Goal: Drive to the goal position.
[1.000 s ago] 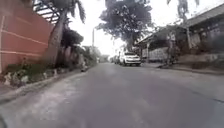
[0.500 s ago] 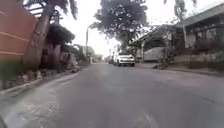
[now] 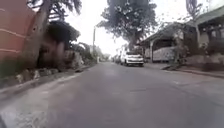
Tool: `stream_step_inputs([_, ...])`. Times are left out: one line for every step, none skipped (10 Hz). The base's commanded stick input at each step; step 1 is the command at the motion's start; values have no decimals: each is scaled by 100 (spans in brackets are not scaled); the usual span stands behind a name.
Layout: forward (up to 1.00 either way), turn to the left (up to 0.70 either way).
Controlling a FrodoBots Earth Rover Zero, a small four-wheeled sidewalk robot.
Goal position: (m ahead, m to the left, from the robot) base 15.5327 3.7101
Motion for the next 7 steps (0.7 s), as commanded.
stream_step_inputs([100,-30])
stream_step_inputs([100,-30])
stream_step_inputs([100,-30])
stream_step_inputs([100,-30])
stream_step_inputs([100,-30])
stream_step_inputs([100,-30])
stream_step_inputs([100,-30])
